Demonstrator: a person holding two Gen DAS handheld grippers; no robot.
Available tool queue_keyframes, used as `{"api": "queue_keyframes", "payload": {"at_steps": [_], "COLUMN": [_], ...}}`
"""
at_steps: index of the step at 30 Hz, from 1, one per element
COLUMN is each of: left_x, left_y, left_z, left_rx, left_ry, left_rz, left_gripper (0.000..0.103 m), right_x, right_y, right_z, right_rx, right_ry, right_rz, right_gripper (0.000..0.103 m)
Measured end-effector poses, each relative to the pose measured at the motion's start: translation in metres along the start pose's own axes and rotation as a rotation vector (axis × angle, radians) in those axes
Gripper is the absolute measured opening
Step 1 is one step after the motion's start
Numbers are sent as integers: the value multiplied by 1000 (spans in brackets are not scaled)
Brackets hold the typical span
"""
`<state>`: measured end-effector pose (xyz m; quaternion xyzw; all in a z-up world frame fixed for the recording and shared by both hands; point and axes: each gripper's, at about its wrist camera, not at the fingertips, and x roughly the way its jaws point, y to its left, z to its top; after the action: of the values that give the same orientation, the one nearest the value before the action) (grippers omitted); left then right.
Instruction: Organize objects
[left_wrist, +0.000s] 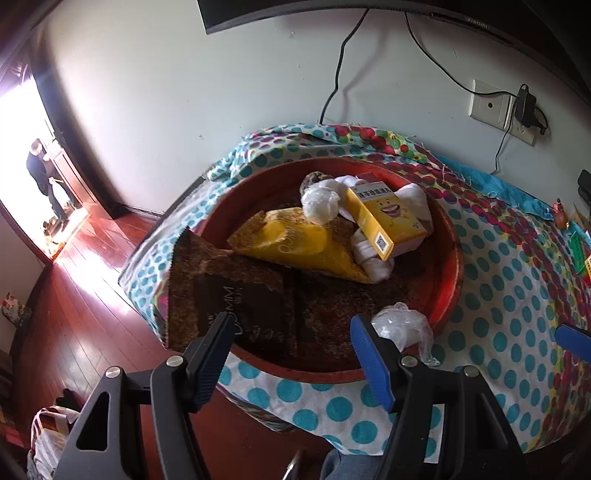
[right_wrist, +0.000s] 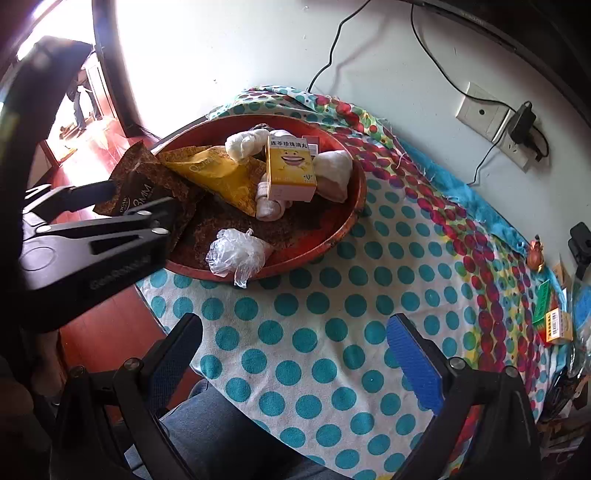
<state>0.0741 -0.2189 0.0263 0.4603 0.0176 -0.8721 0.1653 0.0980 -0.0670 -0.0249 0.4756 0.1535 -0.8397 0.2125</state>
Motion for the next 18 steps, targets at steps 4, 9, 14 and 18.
{"api": "queue_keyframes", "payload": {"at_steps": [4,9,14,18], "left_x": [8,19,22,22], "left_y": [4,11,11,13], "left_z": [3,3,3,5], "left_rx": [-38,-70,-73,-88], "left_ry": [42,78,88,85], "left_rz": [-29,-22,-54,-88], "left_gripper": [67,67,67,67], "right_x": [6,16,23,24], "right_y": [0,5,10,12], "right_z": [2,3,6,9], "right_rx": [17,10,3,-10], "right_ry": [29,58,76,77], "right_rz": [42,49,53,42], "right_gripper": [99,99,99,99]}}
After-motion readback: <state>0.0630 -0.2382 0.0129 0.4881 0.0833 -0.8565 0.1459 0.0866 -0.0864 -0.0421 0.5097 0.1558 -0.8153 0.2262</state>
